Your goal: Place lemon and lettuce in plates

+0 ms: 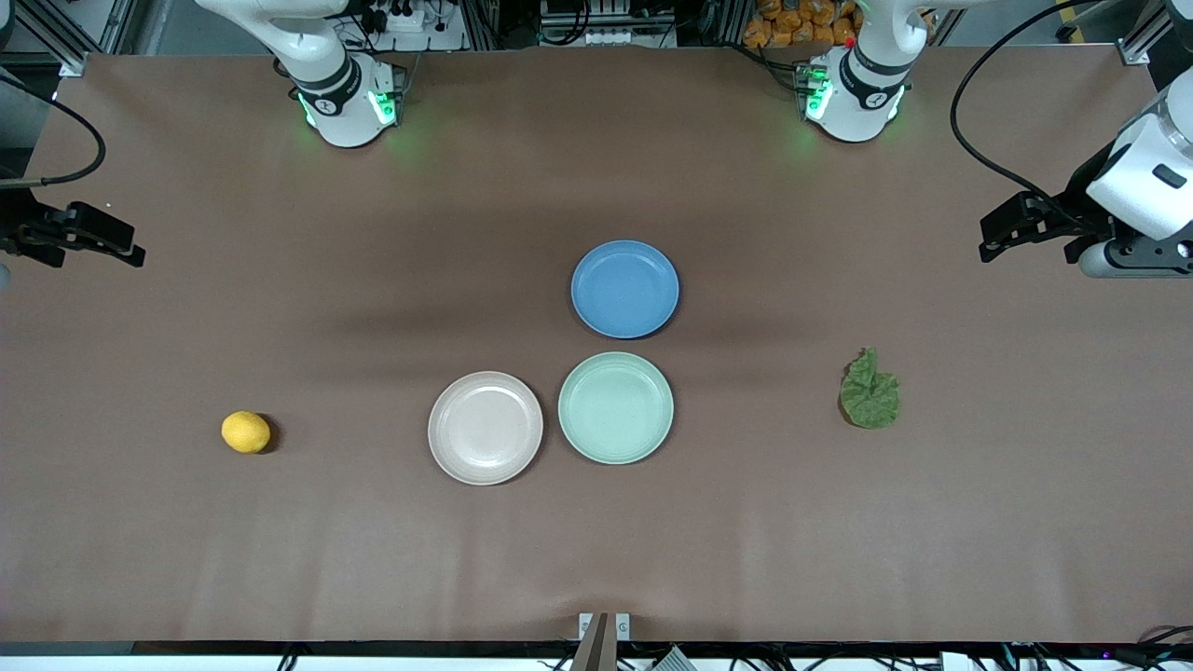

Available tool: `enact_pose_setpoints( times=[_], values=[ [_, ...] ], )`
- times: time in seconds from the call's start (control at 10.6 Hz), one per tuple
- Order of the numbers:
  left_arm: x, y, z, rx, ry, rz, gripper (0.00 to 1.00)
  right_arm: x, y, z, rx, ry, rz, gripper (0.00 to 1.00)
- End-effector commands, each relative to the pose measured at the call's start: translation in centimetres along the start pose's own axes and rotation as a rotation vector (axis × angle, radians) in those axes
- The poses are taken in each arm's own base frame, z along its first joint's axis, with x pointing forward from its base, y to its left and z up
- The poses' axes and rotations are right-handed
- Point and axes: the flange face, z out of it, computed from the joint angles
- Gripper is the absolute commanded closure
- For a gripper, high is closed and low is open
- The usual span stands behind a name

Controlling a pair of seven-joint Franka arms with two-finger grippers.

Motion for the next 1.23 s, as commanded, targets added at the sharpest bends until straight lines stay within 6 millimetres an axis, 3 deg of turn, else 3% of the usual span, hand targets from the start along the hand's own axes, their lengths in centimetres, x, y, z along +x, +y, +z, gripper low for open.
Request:
enact_pose_setpoints(
  times=[0.0,0.66,1.13],
  values=[
    [-0.2,-0.2,-0.3,-0.011,0.0,0.004,0.0,0.4,0.0,0.2,-0.005,-0.009,-0.008,0.0],
    [0.0,-0.3,0.4,-0.009,-0.015,0.004,0.0,0.7,-0.1,1.1,-0.004,-0.03,-0.011,0.0],
    [0.5,-0.8,3.0,-0.007,-0.064,-0.002,0.0,2.2,4.2,4.3,-0.004,-0.085,0.046,0.0]
  ],
)
